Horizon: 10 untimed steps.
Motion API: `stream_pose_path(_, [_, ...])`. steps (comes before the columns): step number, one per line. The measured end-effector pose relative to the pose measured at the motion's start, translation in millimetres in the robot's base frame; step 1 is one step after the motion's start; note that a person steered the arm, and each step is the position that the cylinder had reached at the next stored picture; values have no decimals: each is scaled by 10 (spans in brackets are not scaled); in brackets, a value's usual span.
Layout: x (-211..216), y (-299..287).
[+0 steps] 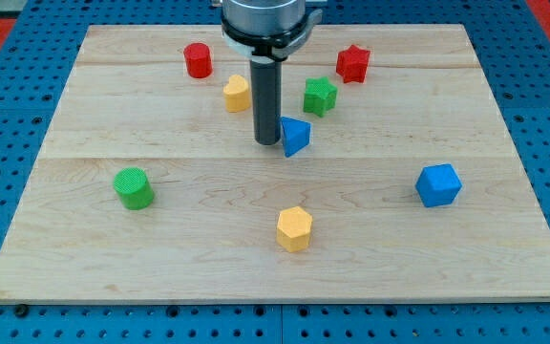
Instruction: Move your arm to right side of the board
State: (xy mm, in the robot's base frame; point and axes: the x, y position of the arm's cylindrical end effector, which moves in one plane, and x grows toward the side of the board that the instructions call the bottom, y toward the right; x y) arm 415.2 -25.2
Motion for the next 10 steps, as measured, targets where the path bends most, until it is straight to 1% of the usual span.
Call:
stream_pose_path(1, [252, -287])
stream_pose_path(2, [473, 13])
stream_pose_path(3, [455, 417])
stream_pose_path(5, [141, 983])
stream_pose_path(6, [71, 1009])
stream_pose_path(10, [26, 826])
